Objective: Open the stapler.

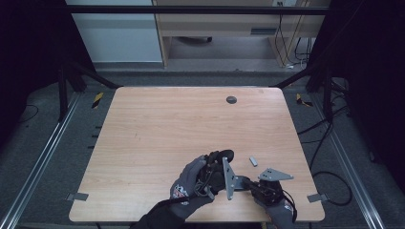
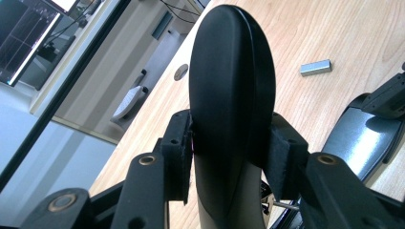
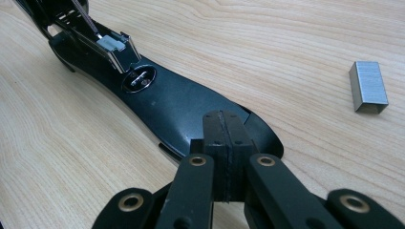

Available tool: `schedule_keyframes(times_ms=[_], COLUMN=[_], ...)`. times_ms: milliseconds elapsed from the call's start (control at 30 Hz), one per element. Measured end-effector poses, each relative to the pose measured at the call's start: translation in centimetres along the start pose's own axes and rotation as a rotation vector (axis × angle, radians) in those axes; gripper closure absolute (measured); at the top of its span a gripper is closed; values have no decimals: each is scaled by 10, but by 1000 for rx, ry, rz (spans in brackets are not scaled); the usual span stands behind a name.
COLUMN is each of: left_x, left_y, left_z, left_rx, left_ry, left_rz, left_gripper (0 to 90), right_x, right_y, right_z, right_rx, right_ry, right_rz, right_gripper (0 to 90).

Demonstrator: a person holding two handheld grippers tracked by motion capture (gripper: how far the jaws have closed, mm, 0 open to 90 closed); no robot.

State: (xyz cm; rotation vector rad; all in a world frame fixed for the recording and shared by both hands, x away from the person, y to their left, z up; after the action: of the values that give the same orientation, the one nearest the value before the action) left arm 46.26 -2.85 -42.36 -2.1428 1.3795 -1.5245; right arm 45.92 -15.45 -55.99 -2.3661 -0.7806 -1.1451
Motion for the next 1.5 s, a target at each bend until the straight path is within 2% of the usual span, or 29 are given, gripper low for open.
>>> schedule_keyframes(times_ms=[200, 300, 467, 533, 1067, 1300, 1500], left_x=[-2, -4, -6, -7, -16, -27, -34], left_y=[-6, -12, -17, -20, -37, -51, -59], left_z=[-5, -8, -12, -14, -23, -31, -36], left_rx=[3, 0, -2, -1, -10, 4, 10], left_ry=[6, 14, 16, 26, 47, 59, 60], left_rz=[-19, -53, -71, -96, -168, -226, -252], left_gripper=[579, 579, 579, 579, 574, 570, 564], right_x=[0, 0, 0, 0, 0, 0, 0], right_y=[-1, 0, 0, 0, 0, 0, -1], right_z=[0, 0, 0, 0, 0, 0, 0], right_rx=[-3, -7, -6, -6, -6, -8, -7], right_ry=[-3, -3, -4, -5, -7, -9, -11], right_rz=[-5, -6, 1, 2, 9, 2, 7], right_gripper=[900, 900, 900, 900, 900, 900, 900])
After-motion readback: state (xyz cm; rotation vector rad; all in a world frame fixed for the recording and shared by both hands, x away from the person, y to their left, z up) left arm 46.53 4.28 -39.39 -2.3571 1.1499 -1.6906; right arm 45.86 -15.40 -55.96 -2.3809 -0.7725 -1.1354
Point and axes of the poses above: each handheld gripper's, and its own axes: z roughly forward along the jaws, x roughly out of its top, y roughly to its right, the point moved 10 cm from there along z, roughly forward along the jaws, and after that the axes turned 4 degrees about -z, right-handed, at the moved point
